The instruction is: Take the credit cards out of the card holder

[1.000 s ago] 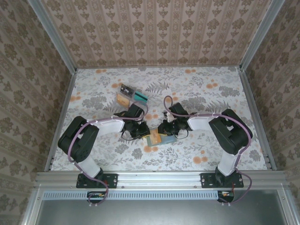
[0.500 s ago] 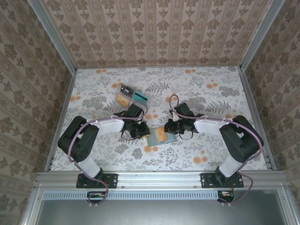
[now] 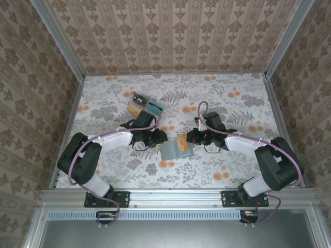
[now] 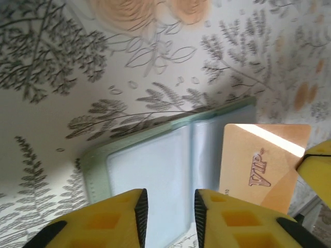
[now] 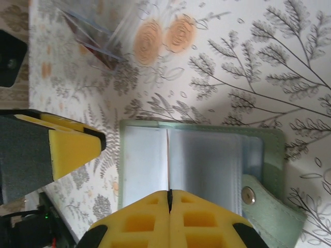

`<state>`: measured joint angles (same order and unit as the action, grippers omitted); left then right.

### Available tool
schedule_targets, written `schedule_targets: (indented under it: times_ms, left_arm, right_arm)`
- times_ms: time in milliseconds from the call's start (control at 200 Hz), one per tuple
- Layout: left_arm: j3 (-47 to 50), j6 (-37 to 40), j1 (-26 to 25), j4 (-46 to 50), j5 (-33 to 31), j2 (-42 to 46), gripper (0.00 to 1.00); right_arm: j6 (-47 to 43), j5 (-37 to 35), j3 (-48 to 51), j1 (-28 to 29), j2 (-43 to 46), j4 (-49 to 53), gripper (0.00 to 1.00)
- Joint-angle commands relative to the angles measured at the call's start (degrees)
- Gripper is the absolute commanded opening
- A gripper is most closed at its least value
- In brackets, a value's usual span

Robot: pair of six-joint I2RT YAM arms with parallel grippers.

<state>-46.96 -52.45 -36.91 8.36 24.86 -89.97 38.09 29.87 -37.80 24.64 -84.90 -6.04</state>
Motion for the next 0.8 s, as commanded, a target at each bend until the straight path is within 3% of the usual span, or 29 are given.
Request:
schedule_targets:
  times_ms: [0,125,415,625,795]
  left_arm:
    - [1.97,-0.25,0.34,-5.26,2.87,2.43,0.42]
    - [5.09,-3.96,0.52,-16.74,8.50,2.22,0.63]
    - [8.30,-8.09,0.91,-31.30,14.73,1.54,0.85]
    - [11.16,-12.35,1.88,-42.28,16.87,1.39,0.81]
    - [12.66,-14.90,2.32,-47.48,17.35,1.35,0.57]
  right_arm:
    - [2.82,5.22,1.24,-1.10,1.84,-5.23,0.00]
    - [5.81,9.06,1.41,-1.86,1.43,-9.39,0.00]
    - [14.18,16.98,1.77,-3.37,-0.92,-19.88,0.00]
    - [18.34,20.08,1.60,-3.92,-2.32,-24.89,0.00]
    - [20.54,21.37,1.57,-4.31,-3.51,-28.03,0.00]
